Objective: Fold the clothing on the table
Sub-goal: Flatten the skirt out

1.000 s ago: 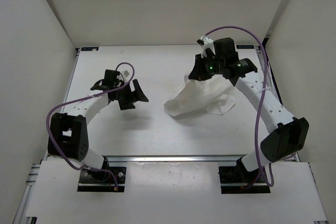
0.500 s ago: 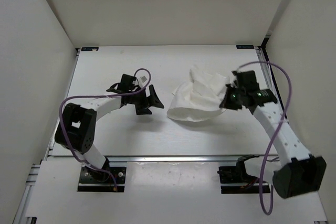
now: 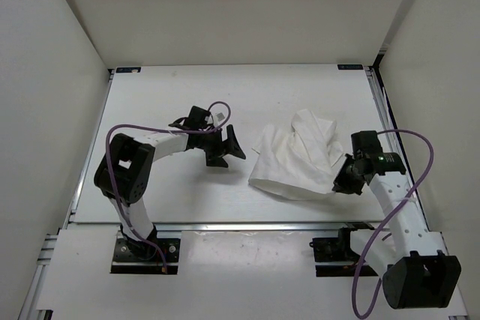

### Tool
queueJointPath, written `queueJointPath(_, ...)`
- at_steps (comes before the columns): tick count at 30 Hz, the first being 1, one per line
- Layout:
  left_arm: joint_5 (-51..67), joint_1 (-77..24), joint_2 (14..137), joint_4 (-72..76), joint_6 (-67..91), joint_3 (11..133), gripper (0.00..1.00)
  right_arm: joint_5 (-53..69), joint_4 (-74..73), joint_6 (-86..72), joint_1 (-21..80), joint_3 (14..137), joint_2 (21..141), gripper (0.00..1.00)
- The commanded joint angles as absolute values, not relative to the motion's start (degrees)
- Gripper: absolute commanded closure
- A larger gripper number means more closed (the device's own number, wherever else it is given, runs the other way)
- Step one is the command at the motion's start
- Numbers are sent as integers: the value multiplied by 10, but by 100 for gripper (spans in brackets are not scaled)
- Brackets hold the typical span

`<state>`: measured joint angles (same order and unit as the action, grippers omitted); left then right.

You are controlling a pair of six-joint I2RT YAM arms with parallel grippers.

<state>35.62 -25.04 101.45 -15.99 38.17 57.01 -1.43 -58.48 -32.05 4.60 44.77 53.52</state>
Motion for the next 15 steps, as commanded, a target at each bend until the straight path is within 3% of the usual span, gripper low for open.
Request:
queueJointPath(1,385,-277,1006,-139,397,610,2,-113,-635,-379,26,444,535,100)
queueJointPath(6,402,-294,1027,-123,409,619,2,-89,-603,-389,-105,422,484,100)
queueJointPath(8,401,-295,1026,-125,408,619,3,-55,-569,-386,-114,422,459,100)
queueJointPath(11,398,-280,1022,-120,406,606,3,-5,-483,-381,-55,436,480,100)
queueJointPath(15,388,-220,999,-140,398,602,4,36,-407,-360,73,525,655,100)
